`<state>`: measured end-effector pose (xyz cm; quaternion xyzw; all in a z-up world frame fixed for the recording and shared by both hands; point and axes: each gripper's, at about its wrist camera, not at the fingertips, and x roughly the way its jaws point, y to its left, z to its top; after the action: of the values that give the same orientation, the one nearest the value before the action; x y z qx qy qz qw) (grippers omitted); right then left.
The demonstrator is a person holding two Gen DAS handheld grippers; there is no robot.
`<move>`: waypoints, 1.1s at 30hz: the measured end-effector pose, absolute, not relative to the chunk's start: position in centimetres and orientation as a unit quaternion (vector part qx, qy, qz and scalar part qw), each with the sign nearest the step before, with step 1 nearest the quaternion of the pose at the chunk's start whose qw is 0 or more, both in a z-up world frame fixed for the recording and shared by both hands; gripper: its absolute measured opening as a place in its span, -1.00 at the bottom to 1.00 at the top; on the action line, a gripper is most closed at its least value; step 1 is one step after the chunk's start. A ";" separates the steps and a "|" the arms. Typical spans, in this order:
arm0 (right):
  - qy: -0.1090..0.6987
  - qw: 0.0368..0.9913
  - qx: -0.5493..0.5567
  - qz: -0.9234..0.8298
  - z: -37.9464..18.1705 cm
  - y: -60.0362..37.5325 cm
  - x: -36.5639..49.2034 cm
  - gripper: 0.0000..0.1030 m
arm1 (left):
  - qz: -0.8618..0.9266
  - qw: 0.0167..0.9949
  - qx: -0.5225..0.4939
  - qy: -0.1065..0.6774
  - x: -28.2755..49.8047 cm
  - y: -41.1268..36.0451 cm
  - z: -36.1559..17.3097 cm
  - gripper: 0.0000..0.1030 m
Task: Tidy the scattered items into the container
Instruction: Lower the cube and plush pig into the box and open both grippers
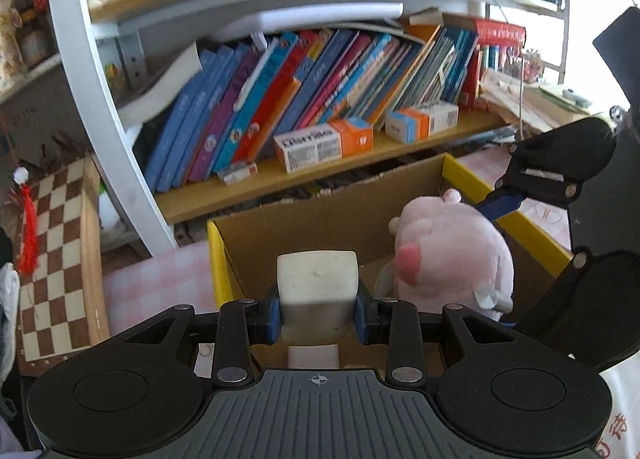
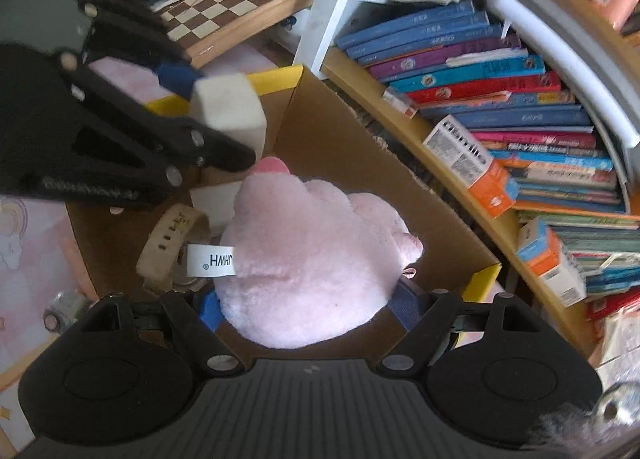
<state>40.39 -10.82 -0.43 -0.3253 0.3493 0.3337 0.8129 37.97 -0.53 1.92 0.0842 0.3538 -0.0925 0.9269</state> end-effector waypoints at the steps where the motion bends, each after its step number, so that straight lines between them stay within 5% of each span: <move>1: 0.353 0.810 -0.327 0.336 -0.7 -10.7 40.6 0.55 | -0.093 0.926 0.081 0.358 38.2 -0.5 1.7 -0.37; 27: 0.390 0.783 -0.342 0.344 -3.2 -9.6 42.4 0.69 | -0.101 0.903 0.094 0.406 40.1 -0.8 -0.8 -0.26; 33: 0.379 0.795 -0.333 0.337 -2.3 -10.0 42.4 0.78 | -0.096 0.914 0.112 0.377 39.1 -1.0 0.3 0.33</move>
<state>42.43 -10.04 -2.30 -0.3327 0.3795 0.3365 0.7950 39.12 -1.03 0.26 0.1119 0.3771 -0.0956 0.9144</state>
